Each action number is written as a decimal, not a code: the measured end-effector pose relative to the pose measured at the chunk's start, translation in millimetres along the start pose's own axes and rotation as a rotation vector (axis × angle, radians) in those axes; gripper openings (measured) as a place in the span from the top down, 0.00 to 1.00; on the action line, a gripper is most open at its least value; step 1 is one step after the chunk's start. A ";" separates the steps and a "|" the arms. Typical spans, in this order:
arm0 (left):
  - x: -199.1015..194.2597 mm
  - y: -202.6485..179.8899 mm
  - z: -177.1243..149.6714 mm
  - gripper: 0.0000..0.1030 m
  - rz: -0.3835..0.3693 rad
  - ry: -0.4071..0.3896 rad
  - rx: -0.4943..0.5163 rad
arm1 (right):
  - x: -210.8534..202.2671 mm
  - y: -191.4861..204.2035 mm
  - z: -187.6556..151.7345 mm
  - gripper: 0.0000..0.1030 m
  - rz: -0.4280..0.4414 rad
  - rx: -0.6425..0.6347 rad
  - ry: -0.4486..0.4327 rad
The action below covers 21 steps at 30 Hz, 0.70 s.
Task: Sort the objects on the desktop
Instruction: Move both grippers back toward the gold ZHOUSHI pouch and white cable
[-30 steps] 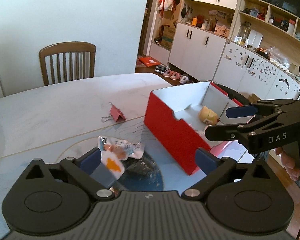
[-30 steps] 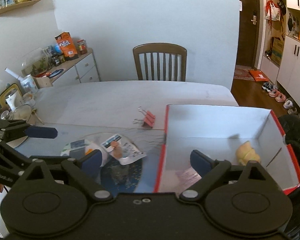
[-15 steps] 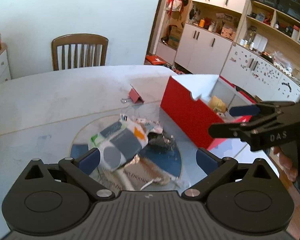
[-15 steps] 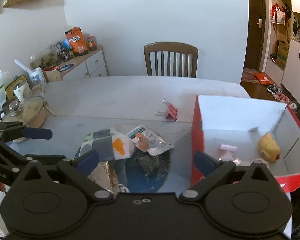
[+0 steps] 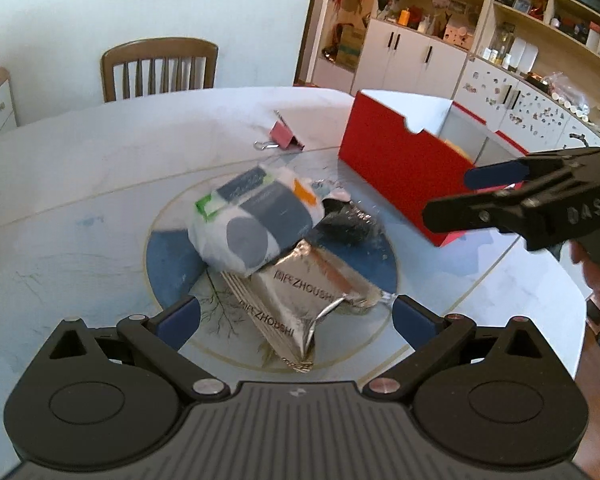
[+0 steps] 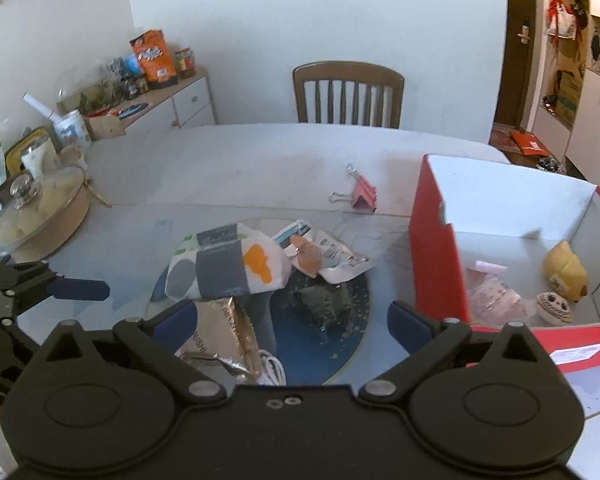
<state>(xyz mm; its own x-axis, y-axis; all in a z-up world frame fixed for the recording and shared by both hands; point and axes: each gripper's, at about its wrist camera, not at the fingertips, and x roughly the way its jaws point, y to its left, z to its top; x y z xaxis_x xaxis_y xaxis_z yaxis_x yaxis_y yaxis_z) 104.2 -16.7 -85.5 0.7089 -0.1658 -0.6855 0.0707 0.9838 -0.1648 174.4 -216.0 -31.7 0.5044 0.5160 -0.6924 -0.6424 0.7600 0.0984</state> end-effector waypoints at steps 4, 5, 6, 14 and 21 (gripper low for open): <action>14.6 3.4 -3.6 0.00 0.010 0.023 0.004 | 5.6 0.6 -9.5 0.05 0.004 -0.020 0.034; 17.9 4.9 -3.8 0.00 0.014 0.026 -0.005 | 7.9 0.3 -12.7 0.05 0.002 -0.022 0.047; 20.9 6.6 -3.3 0.00 0.013 0.030 -0.018 | 10.8 -0.2 -16.6 0.06 -0.002 -0.025 0.060; 39.8 0.3 6.8 0.00 0.021 0.060 -0.057 | 29.6 -7.0 -43.0 0.14 -0.016 -0.023 0.125; 57.0 -2.1 12.8 0.00 0.034 0.095 -0.148 | 43.6 -5.5 -53.6 0.20 0.007 -0.038 0.153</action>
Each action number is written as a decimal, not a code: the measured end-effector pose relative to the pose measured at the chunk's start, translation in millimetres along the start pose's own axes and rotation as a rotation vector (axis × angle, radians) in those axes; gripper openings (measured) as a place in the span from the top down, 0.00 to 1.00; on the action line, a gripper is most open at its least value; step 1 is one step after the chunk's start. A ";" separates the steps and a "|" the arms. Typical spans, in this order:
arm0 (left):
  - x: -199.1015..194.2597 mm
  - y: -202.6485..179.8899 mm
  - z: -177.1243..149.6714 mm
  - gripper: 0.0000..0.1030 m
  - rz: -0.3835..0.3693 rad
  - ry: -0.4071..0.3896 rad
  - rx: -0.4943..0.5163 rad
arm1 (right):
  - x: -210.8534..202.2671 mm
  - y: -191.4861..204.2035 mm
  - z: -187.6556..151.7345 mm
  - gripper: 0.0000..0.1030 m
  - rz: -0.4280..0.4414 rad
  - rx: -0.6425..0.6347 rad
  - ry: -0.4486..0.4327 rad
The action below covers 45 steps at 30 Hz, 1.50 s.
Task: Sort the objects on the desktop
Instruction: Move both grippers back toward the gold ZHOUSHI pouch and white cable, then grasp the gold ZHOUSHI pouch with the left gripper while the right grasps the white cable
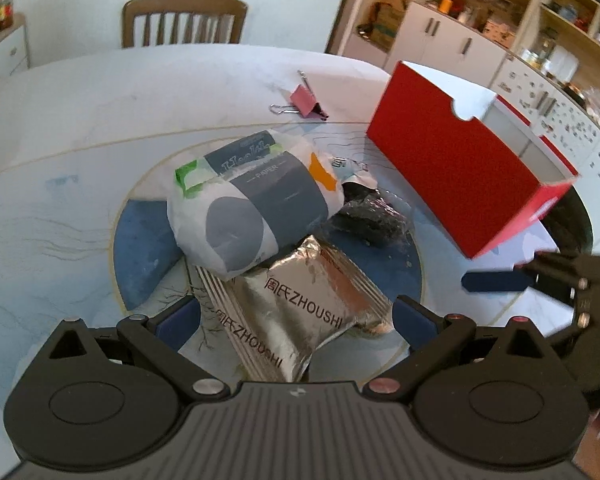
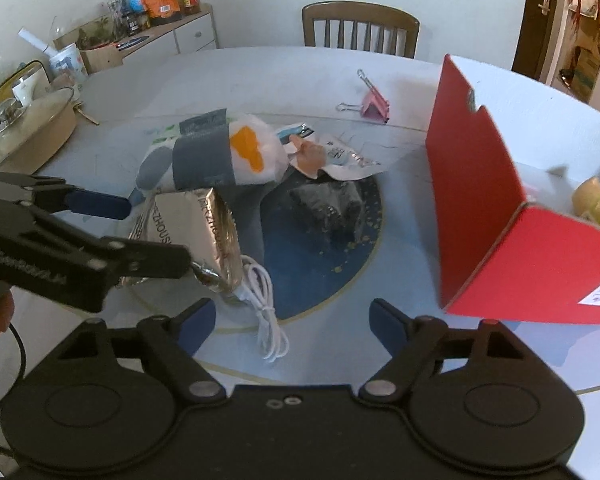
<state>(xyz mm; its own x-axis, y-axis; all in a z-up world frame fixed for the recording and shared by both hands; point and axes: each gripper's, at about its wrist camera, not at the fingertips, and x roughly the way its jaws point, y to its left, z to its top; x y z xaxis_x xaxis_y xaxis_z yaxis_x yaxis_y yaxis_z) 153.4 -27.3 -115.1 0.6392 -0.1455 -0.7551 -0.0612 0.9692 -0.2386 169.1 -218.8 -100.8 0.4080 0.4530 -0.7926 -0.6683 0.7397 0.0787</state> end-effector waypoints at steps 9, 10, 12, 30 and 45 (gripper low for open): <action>20.6 -5.5 12.0 0.00 0.060 0.035 -0.078 | 12.1 8.8 -2.9 0.26 0.029 -0.049 0.018; 22.7 -5.0 12.3 0.00 0.065 0.039 -0.085 | 12.9 8.9 -2.9 0.29 0.030 -0.049 0.020; 26.8 -3.2 12.0 0.01 0.073 0.046 -0.101 | 15.5 8.7 -2.5 0.33 0.030 -0.050 0.024; 19.9 -8.2 2.7 0.23 0.103 0.025 -0.045 | 19.3 13.3 -1.1 0.84 0.008 -0.108 -0.011; -8.9 -7.1 -27.5 0.39 0.016 0.043 -0.057 | 2.7 4.5 -17.3 0.90 0.017 0.018 0.013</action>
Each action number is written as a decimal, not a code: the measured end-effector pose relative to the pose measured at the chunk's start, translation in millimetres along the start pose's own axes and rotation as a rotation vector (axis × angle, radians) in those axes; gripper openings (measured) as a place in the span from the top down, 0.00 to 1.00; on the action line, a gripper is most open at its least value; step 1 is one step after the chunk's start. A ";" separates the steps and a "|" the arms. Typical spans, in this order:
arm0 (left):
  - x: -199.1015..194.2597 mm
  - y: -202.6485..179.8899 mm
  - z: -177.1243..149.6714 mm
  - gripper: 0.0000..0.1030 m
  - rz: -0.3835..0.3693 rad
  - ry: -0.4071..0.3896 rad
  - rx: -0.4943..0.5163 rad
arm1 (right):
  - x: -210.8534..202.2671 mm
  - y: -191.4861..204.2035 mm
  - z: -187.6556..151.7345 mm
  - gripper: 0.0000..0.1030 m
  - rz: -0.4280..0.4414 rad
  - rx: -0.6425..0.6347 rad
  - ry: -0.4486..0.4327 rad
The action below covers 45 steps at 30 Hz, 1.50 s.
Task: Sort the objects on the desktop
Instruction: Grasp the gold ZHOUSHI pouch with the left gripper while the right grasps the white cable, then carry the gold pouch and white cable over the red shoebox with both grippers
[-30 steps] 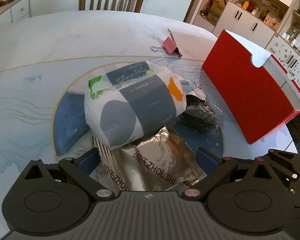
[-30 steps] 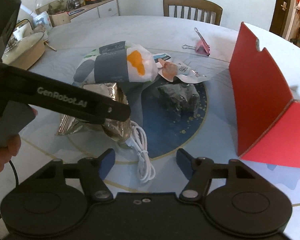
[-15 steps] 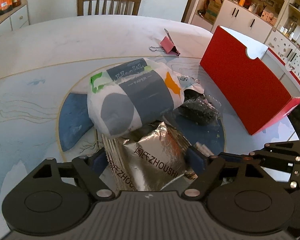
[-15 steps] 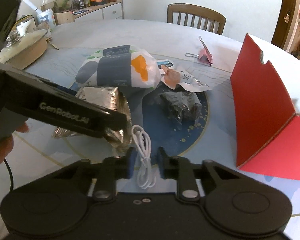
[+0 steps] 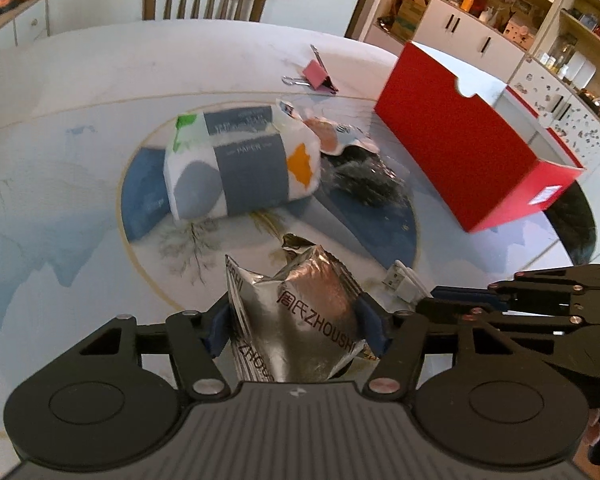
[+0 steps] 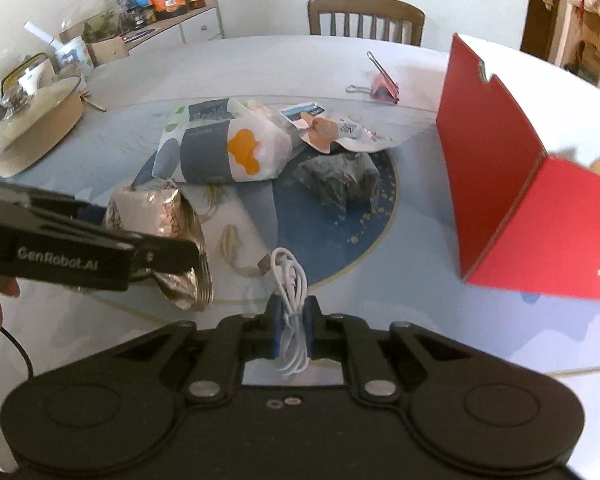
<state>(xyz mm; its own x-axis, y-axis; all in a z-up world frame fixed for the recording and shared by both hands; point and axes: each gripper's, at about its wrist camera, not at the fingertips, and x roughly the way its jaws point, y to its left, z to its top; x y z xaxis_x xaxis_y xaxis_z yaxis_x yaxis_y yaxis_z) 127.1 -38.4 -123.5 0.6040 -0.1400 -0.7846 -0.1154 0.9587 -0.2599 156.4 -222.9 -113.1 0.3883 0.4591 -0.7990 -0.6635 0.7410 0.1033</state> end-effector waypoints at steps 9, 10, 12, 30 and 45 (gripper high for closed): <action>-14.8 -11.7 -3.5 0.39 -0.090 0.028 0.023 | -24.5 -2.6 -8.9 0.90 0.016 0.080 0.005; -17.2 -14.2 -2.3 0.39 -0.098 0.026 0.031 | -28.3 -2.8 -9.1 0.90 0.017 0.084 0.001; -21.2 -19.1 0.5 0.39 -0.115 0.023 0.041 | -36.1 -3.8 -8.6 0.90 0.017 0.094 -0.006; -50.9 -82.5 58.2 0.39 -0.242 -0.066 0.079 | -108.4 -50.3 28.6 0.90 0.017 0.155 -0.138; -17.2 -155.9 100.7 0.39 -0.244 -0.089 0.102 | -123.5 -142.3 56.5 0.90 -0.016 0.182 -0.212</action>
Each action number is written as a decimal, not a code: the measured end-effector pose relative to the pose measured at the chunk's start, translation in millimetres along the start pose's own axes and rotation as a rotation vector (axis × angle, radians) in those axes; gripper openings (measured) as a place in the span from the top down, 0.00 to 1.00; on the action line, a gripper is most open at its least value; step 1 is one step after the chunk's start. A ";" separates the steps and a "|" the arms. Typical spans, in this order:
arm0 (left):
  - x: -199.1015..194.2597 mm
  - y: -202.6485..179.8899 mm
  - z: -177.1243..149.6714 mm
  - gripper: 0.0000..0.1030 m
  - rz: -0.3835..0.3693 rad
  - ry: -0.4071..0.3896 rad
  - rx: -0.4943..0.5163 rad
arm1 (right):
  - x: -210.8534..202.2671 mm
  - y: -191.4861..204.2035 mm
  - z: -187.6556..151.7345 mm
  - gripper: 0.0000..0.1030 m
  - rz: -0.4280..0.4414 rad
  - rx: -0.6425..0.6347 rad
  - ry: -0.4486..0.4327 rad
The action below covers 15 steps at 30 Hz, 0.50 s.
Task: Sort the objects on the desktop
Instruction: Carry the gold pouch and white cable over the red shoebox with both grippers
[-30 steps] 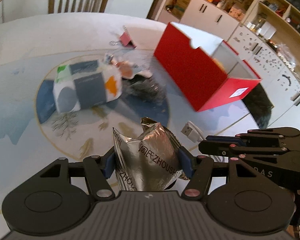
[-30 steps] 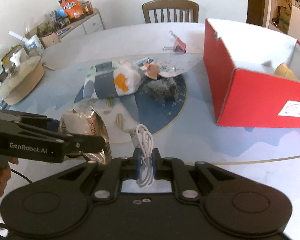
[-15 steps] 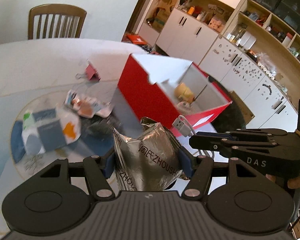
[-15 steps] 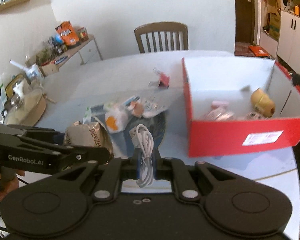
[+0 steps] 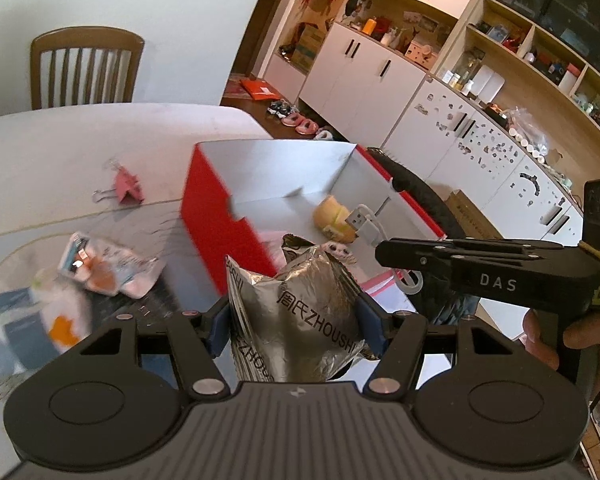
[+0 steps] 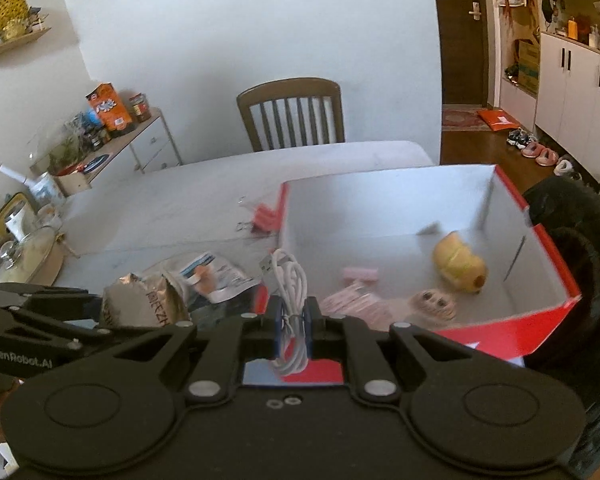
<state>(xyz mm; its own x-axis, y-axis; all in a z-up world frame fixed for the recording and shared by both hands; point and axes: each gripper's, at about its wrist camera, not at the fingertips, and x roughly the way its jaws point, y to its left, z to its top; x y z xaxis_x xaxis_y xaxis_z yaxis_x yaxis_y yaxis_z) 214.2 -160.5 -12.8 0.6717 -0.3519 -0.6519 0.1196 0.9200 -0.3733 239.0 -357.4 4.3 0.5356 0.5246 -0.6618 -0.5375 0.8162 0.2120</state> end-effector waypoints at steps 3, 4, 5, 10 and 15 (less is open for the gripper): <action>14.4 -13.1 9.7 0.39 0.000 -0.001 0.017 | 1.9 -21.0 4.1 0.90 -0.005 0.010 -0.001; 19.9 -17.0 13.3 0.39 0.001 0.000 0.023 | 2.6 -26.9 5.2 0.90 -0.009 0.012 -0.001; 24.3 -20.8 16.5 0.39 0.003 0.001 0.026 | 3.7 -32.9 6.0 0.90 -0.014 0.013 -0.001; 56.2 -31.1 35.0 0.39 0.019 0.022 0.029 | 10.8 -64.0 14.1 0.90 -0.027 0.028 0.006; 90.4 -31.0 49.6 0.39 0.053 0.066 0.032 | 22.2 -89.7 19.8 0.90 -0.036 0.039 0.025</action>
<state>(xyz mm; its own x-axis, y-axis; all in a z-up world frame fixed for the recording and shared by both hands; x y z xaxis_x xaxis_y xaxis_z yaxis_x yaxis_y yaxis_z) 307.4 -212.2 -27.5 0.6284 -0.3118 -0.7126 0.1092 0.9424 -0.3160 312.0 -414.2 -15.2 0.5369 0.4892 -0.6874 -0.4921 0.8434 0.2158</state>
